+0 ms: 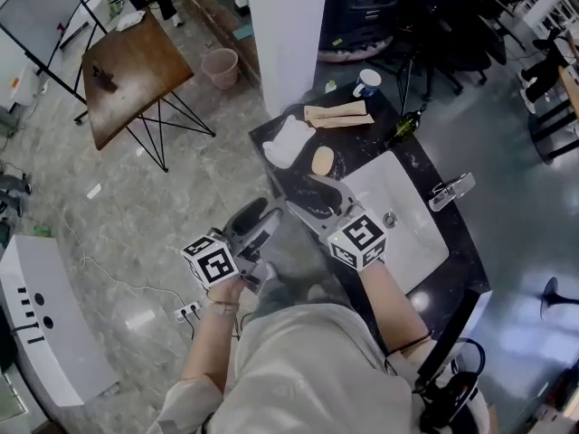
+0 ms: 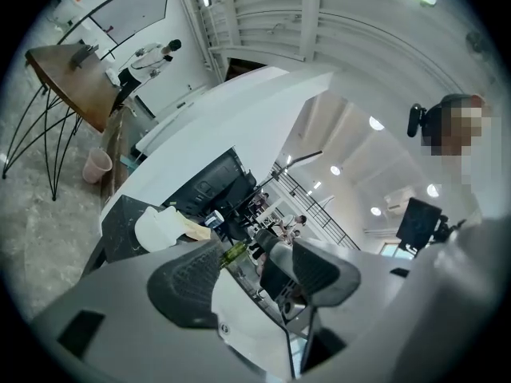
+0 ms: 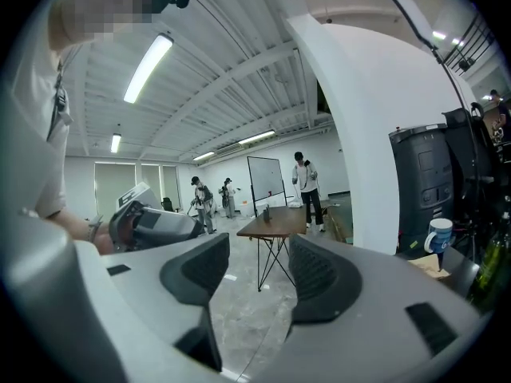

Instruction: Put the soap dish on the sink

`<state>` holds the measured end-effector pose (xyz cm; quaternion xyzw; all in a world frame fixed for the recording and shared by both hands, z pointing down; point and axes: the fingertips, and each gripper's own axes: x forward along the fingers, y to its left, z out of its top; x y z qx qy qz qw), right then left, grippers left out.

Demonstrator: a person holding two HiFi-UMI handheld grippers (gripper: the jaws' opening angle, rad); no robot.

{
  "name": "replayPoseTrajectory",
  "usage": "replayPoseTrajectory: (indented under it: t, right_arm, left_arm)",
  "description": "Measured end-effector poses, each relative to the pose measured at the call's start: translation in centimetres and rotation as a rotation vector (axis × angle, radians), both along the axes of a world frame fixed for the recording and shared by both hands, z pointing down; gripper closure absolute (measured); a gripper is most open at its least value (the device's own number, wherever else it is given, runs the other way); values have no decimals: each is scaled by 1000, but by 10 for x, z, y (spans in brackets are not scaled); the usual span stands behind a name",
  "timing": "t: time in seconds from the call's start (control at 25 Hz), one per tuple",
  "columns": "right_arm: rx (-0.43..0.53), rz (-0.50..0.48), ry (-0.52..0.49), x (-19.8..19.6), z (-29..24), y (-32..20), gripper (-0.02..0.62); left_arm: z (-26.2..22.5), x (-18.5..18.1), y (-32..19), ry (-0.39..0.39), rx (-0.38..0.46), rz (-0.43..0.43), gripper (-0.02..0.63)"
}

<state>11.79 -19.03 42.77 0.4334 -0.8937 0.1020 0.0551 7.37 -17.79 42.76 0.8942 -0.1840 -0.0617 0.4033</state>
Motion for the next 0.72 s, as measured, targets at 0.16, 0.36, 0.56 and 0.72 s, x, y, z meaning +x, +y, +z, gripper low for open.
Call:
replayPoseTrajectory:
  t: [0.16, 0.36, 0.56, 0.72]
  right_arm:
    - [21, 10, -29, 8, -12, 21, 362]
    - [37, 22, -97, 15, -22, 48, 362]
    - [53, 40, -149, 18, -25, 69, 362]
    - [45, 53, -186, 21, -21, 85, 364]
  left_arm:
    - [-8, 9, 22, 3, 27, 22, 333]
    - [-15, 26, 52, -2, 59, 65, 333]
    - [-15, 34, 70, 13, 78, 80, 333]
    - [-11, 32, 81, 14, 75, 63, 333]
